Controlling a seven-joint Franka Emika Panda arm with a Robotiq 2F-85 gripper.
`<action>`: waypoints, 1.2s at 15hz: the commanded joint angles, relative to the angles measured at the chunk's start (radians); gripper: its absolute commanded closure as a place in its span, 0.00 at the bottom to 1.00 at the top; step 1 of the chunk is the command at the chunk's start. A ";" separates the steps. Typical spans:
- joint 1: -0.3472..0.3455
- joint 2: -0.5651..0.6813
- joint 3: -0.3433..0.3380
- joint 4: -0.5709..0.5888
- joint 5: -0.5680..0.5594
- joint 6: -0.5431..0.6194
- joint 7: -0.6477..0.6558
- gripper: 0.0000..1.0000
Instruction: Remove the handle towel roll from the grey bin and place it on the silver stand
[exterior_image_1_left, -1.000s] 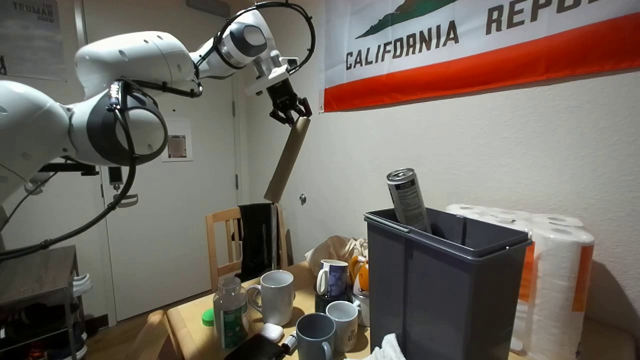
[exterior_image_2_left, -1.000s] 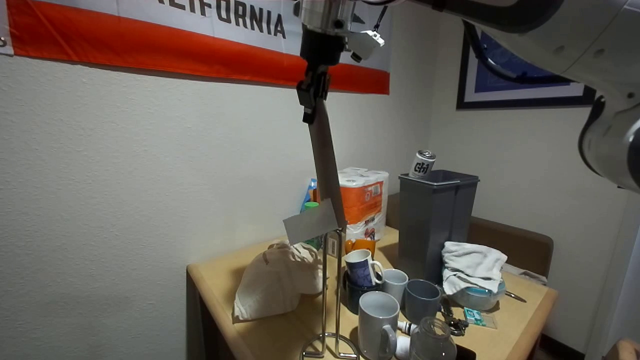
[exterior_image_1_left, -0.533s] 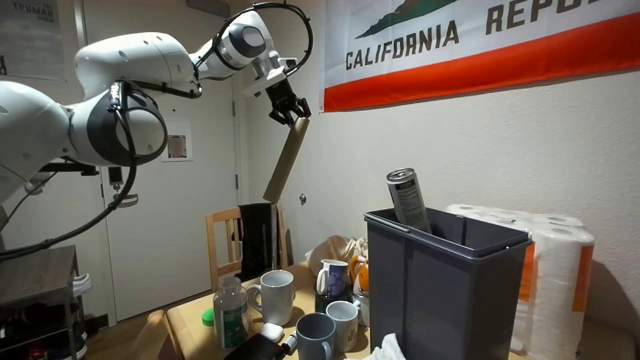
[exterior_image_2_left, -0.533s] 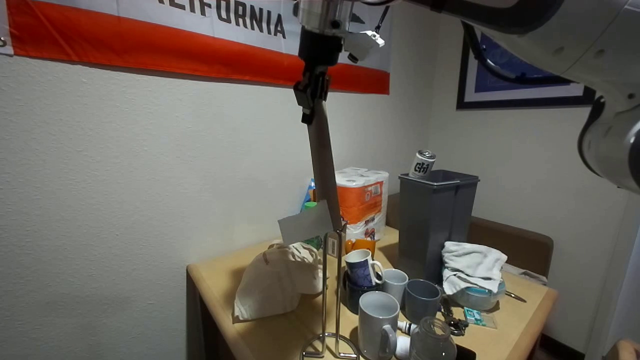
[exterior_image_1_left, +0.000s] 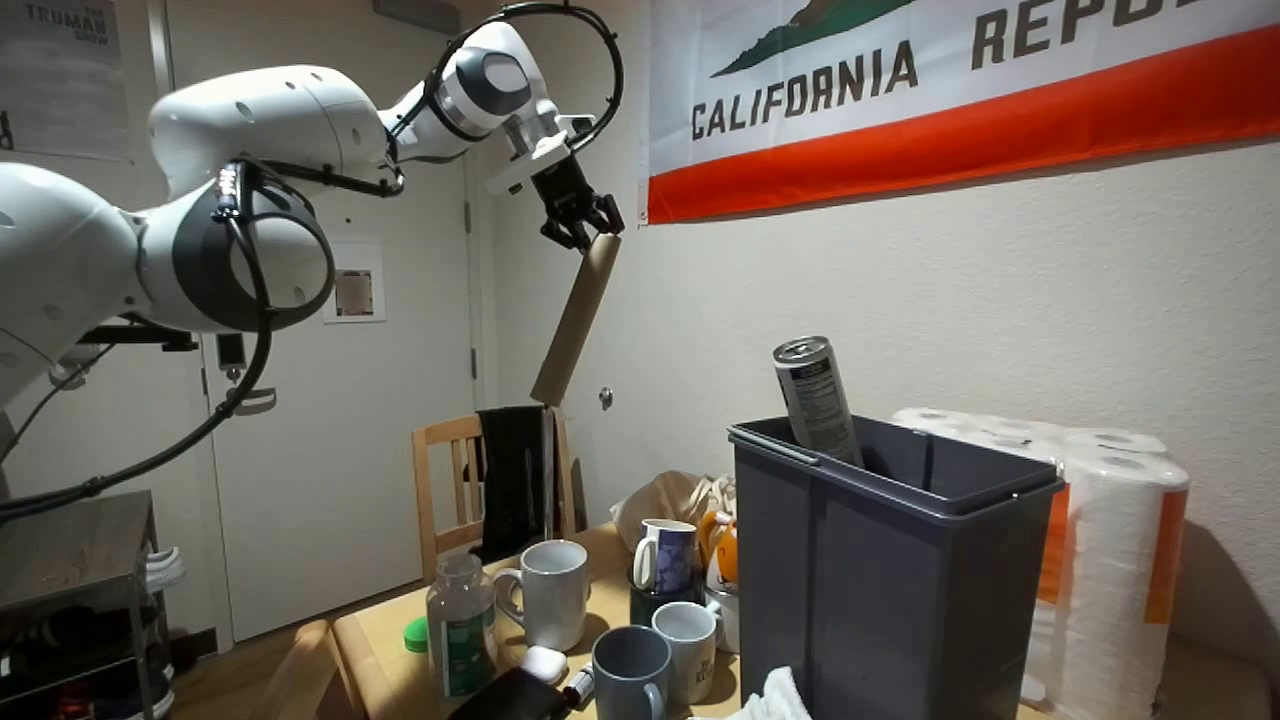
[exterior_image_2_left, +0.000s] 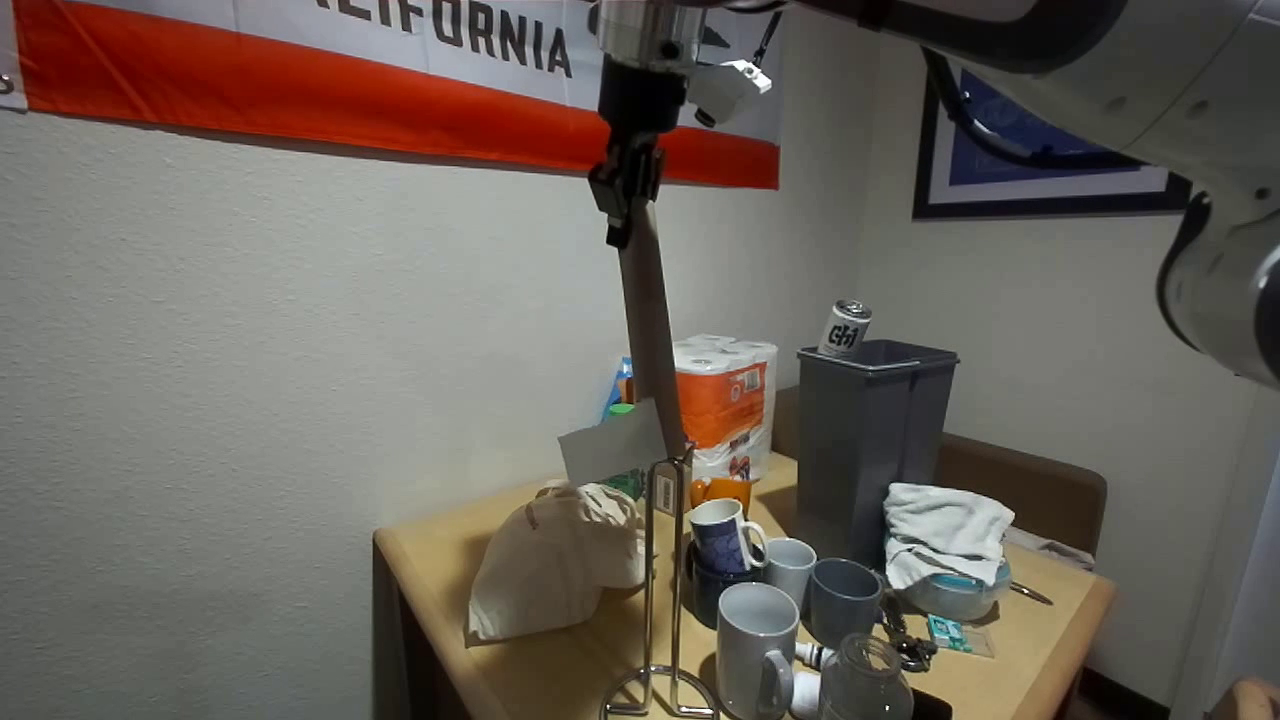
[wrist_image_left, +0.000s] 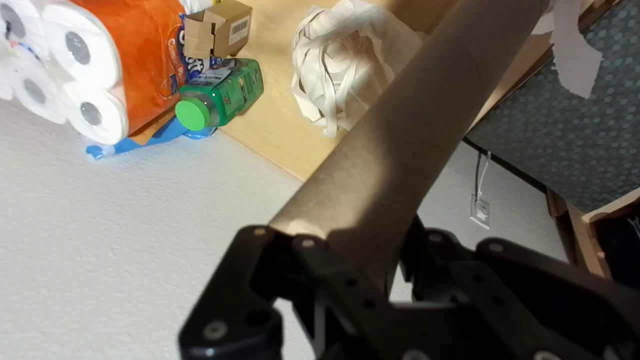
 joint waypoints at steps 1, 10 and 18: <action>0.017 -0.011 -0.027 -0.014 -0.030 -0.009 0.019 0.99; 0.020 -0.005 -0.017 -0.013 -0.021 -0.046 0.023 0.99; 0.029 -0.005 -0.022 -0.014 -0.029 -0.083 0.022 0.99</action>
